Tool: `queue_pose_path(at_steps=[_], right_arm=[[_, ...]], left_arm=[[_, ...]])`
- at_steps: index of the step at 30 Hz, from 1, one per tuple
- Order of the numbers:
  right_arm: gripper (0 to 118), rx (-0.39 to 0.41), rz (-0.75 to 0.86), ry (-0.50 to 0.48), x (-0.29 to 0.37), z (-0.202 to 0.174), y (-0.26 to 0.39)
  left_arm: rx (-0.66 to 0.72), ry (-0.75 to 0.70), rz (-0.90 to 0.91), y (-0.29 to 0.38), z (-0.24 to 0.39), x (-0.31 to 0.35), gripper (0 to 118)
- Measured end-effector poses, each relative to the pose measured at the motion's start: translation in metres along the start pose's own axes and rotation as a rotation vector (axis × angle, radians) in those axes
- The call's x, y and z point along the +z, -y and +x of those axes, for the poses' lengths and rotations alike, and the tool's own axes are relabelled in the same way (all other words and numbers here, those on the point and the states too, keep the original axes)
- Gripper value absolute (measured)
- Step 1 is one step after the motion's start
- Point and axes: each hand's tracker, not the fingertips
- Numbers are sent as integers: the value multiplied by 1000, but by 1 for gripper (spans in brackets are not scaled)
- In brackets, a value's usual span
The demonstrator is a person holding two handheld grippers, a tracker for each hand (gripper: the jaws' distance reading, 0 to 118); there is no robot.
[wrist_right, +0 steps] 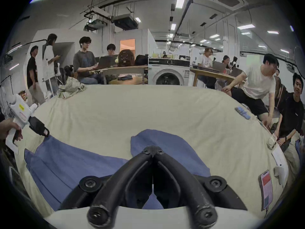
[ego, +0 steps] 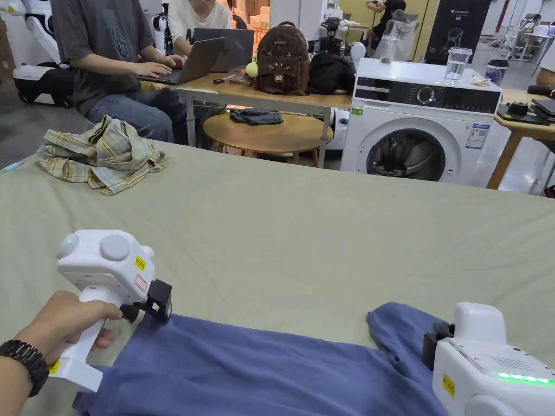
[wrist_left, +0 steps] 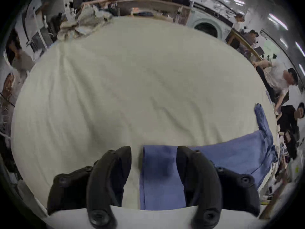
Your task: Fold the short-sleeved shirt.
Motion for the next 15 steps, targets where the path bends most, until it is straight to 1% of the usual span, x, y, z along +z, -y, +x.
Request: queue_pose_path(at_steps=[2, 5, 6, 7, 8, 9, 10, 11, 15], right_arm=[[0, 0, -21, 4, -4, 2, 1], [0, -3, -58, 6, -8, 9, 4], [0, -2, -85, 11, -10, 12, 4], [0, -9, -94, 10, -11, 14, 4], [0, -16, -116, 11, -13, 18, 3], [0, -17, -144, 14, -17, 21, 1], [0, -19, -167, 13, -20, 25, -1], [0, -19, -196, 10, -25, 31, -4], [0, -40, -268, 36, -48, 55, -26]], left_arm=[[-22, -3, -42, 2, 4, -15, 56], [-42, -77, 25, 8, 20, -9, 55], [-67, -96, 51, 11, 28, -10, 49], [-92, -106, 63, 13, 33, -11, 40], [-125, -113, 75, 14, 36, -9, 21], [-131, -105, 82, 15, 39, -8, 6], [-124, -89, 86, 16, 40, -7, 0], [-116, -104, 103, 18, 41, -5, 0], [-100, -79, 173, 28, 34, 6, 0]])
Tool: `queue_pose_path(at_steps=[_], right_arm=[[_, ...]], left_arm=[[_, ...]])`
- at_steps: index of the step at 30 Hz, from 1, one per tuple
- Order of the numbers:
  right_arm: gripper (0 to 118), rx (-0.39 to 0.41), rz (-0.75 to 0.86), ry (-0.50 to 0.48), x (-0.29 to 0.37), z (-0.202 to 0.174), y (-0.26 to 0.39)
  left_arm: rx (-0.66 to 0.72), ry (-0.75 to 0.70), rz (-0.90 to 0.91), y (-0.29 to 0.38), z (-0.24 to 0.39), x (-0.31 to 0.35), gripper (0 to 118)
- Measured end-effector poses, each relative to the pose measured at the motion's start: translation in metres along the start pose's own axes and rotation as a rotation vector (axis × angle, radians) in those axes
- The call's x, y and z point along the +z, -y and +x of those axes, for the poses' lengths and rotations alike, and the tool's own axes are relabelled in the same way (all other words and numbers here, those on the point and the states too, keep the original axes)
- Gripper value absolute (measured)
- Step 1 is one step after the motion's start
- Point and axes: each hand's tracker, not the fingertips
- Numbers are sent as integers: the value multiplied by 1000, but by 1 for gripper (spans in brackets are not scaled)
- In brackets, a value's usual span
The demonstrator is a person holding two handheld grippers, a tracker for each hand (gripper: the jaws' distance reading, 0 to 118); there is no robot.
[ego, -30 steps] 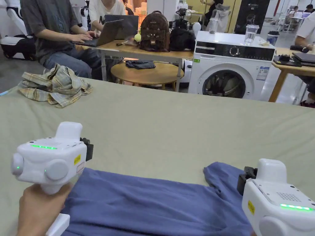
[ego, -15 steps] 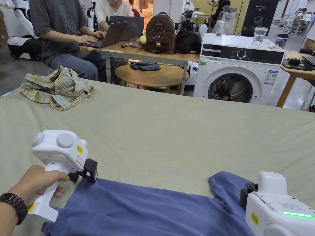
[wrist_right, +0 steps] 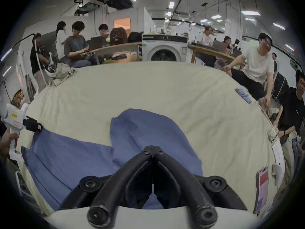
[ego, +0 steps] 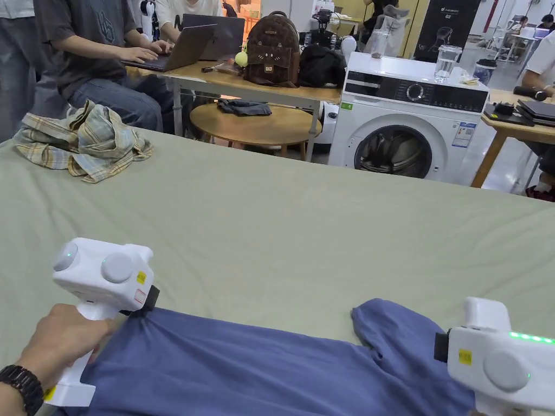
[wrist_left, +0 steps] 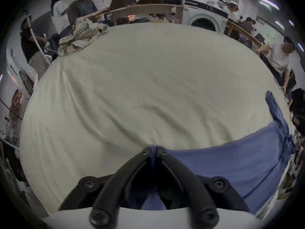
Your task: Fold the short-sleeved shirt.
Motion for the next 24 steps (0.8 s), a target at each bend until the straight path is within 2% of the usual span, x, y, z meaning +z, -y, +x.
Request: queue_pose_path(at_steps=[2, 4, 6, 7, 11, 15, 18, 19, 20, 21, 24], right_arm=[[0, -15, -38, 2, -13, 13, -16], [9, -25, -99, 16, -30, 23, -32], [44, -34, -165, 19, -52, 32, -45], [51, -35, -203, 15, -63, 36, -50], [55, -34, -299, -12, -97, 43, -56], [54, -44, -412, -24, -124, 46, -48], [50, -38, -358, 9, -117, 37, -46], [40, -29, -352, 21, -116, 35, -47], [11, 8, -351, 25, -114, 32, -45], [0, 18, -347, 26, -112, 31, -44], [0, -16, -296, -10, -97, 40, -41]], left_arm=[[11, 8, 7, 1, -8, 2, 0], [26, 25, 28, 2, -11, 7, 0], [33, 28, 37, 2, -15, 10, 0], [39, 33, 40, 3, -17, 11, 0], [50, 44, 72, 8, -21, 20, 0], [62, 55, 99, 19, -22, 29, 0], [56, 56, 114, 25, -20, 31, 0], [54, 54, 119, 26, -20, 32, 0], [49, 54, 125, 27, -20, 32, 0], [46, 55, 132, 27, -20, 31, 0], [46, 59, 138, 26, -21, 34, 0]])
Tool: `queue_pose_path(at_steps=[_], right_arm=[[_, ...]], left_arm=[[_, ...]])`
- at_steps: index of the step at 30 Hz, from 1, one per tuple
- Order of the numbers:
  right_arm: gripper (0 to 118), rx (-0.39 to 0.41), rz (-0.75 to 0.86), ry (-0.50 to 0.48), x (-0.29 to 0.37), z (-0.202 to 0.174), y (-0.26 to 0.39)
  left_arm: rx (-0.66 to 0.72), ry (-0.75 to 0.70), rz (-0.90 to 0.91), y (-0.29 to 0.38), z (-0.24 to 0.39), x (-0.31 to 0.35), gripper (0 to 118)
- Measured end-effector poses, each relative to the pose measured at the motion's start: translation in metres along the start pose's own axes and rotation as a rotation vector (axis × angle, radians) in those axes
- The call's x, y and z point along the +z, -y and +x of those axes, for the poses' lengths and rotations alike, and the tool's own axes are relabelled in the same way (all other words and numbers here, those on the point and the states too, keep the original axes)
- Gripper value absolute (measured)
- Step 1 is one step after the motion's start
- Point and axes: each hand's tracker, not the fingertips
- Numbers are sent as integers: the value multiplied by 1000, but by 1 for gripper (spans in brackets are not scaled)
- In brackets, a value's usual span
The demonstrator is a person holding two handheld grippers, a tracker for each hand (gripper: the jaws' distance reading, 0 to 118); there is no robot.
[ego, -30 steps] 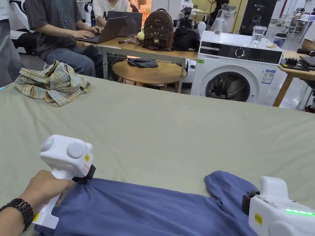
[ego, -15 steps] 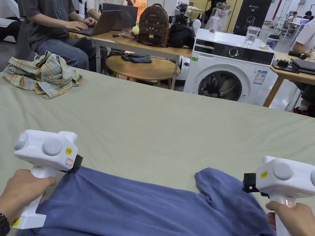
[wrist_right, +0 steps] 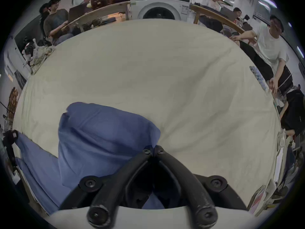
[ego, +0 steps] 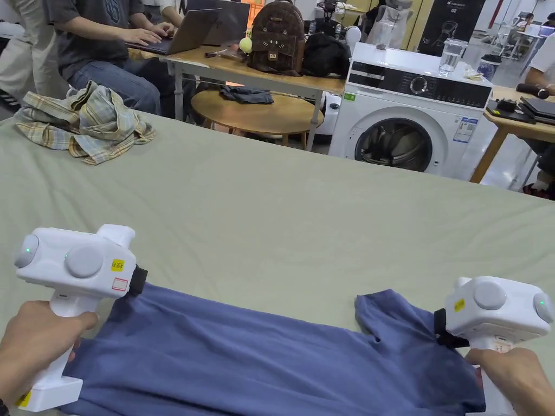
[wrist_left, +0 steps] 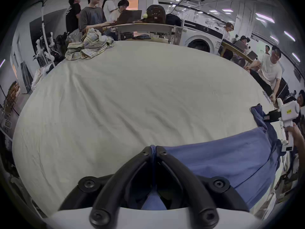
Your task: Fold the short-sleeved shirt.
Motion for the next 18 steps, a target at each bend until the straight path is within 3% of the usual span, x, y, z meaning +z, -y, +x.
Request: queue_pose_path(at_steps=[3, 18], right_arm=[[0, -28, 68, -79, 28, 5, 10], [0, -4, 289, -115, 189, 19, 124]], left_arm=[[-6, 10, 24, 1, 0, 8, 0], [69, 155, 154, 50, -25, 106, 0]])
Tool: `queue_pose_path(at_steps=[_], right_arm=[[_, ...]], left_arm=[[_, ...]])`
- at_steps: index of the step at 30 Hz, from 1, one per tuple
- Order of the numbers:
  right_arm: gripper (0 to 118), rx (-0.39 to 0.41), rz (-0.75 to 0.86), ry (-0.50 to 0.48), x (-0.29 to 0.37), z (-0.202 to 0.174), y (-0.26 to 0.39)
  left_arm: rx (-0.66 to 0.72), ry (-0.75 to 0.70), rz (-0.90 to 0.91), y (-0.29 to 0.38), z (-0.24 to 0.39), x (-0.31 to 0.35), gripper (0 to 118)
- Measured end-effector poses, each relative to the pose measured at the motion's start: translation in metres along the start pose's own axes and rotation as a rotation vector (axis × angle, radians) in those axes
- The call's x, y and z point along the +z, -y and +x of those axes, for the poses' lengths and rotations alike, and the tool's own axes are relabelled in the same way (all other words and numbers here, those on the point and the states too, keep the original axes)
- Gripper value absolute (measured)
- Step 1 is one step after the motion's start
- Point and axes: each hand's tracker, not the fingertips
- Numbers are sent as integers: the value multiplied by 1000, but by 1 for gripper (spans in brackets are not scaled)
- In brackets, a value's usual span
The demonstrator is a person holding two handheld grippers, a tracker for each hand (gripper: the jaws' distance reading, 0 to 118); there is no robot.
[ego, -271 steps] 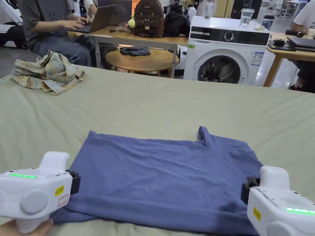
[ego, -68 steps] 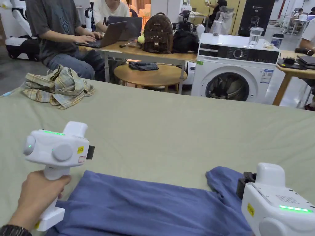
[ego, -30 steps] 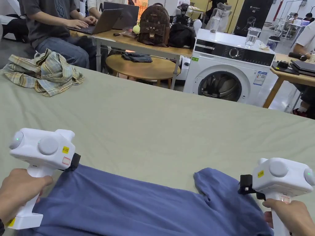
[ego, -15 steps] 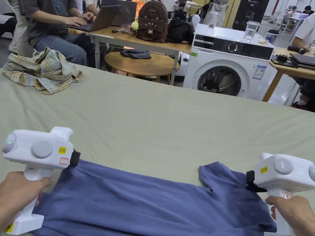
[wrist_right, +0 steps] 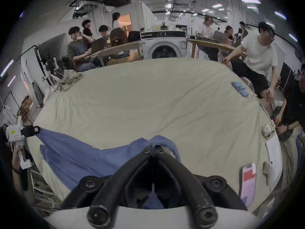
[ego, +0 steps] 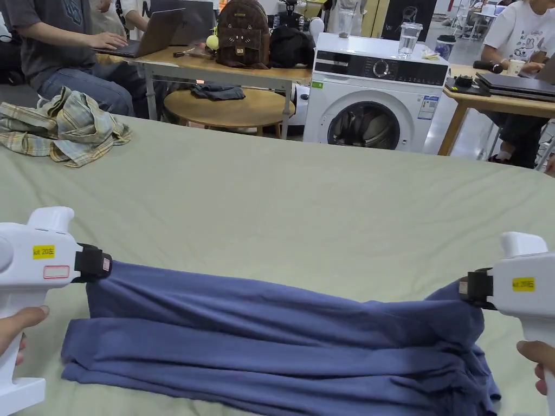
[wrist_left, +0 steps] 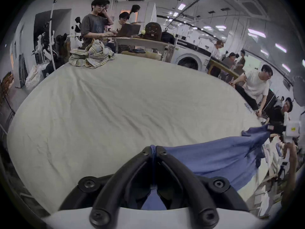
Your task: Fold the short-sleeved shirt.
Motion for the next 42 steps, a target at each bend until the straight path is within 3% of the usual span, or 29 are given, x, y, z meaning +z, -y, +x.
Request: queue_pose_path(at_steps=[4, 8, 15, 23, 25, 27, 28, 29, 34, 37, 42], right_arm=[[0, 17, -32, -28, 30, -2, 25], [0, 63, -126, 6, 34, 3, 52], [0, 148, -364, 100, -20, 13, 89], [0, 110, -402, 141, -53, 13, 104], [3, 100, -401, 150, -49, 12, 96], [32, 139, -345, 199, -32, 5, 88], [48, 150, -312, 215, -27, 2, 83], [54, 159, -286, 226, -21, -2, 77], [54, 161, -99, 221, -1, -31, 50], [54, 116, 46, 239, -1, -50, 39], [49, 68, 381, 128, -4, -87, 42]], left_arm=[[7, 34, -28, 15, -5, 19, 0], [3, 31, -136, 35, -12, 19, 0], [-68, -44, -385, 62, -9, -23, 0], [-76, -88, -410, 66, -1, -36, 0], [-69, -102, -389, 61, 3, -27, 9], [-71, -131, -315, 54, 10, -16, 28], [-76, -144, -287, 50, 13, -12, 33], [-82, -162, -247, 46, 18, -7, 34], [-128, -155, -63, 31, 40, 1, 34], [-138, -123, 32, 29, 55, 0, 34], [-201, -142, 272, 37, 83, -1, 34]])
